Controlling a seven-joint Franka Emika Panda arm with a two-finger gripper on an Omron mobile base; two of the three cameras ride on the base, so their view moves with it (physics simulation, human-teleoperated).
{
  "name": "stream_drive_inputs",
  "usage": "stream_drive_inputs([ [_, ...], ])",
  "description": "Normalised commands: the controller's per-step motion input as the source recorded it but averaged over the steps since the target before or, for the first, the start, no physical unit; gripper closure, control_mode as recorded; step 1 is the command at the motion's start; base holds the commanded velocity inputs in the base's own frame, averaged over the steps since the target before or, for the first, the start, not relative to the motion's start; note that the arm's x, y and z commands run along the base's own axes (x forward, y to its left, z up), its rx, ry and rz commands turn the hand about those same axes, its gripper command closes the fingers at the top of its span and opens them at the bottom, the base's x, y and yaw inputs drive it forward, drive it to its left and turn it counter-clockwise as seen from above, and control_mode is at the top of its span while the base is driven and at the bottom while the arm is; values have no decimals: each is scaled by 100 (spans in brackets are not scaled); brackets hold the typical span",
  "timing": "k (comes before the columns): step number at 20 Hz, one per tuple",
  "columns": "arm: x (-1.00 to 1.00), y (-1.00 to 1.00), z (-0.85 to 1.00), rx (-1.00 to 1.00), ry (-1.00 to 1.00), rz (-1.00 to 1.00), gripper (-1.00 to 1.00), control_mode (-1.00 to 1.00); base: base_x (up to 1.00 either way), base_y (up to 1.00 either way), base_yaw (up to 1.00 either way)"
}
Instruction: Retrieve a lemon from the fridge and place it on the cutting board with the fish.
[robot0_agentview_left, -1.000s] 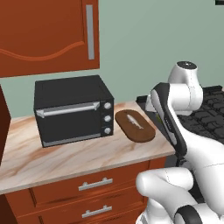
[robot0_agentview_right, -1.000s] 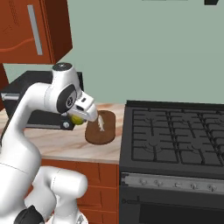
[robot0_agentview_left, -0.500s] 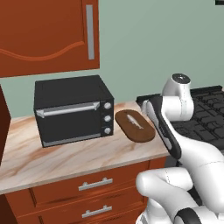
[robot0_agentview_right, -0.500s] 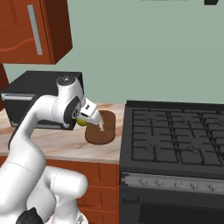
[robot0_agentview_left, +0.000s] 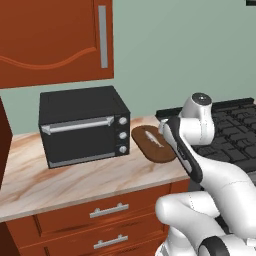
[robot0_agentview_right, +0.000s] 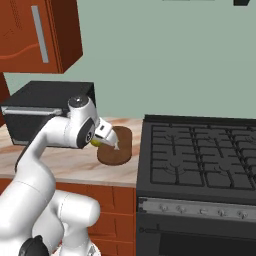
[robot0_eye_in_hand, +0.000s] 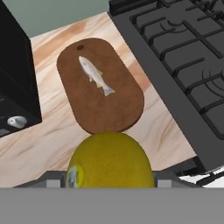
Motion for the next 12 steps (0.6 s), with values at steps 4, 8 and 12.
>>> stream_drive_inputs([
  [4, 34, 0, -25, 0, -1, -1, 100, -100, 0, 0, 0],
  [8, 29, 3, -21, 0, -2, -1, 100, -100, 0, 0, 0],
  [12, 13, 11, -20, 0, 1, -1, 100, -100, 0, 0, 0],
])
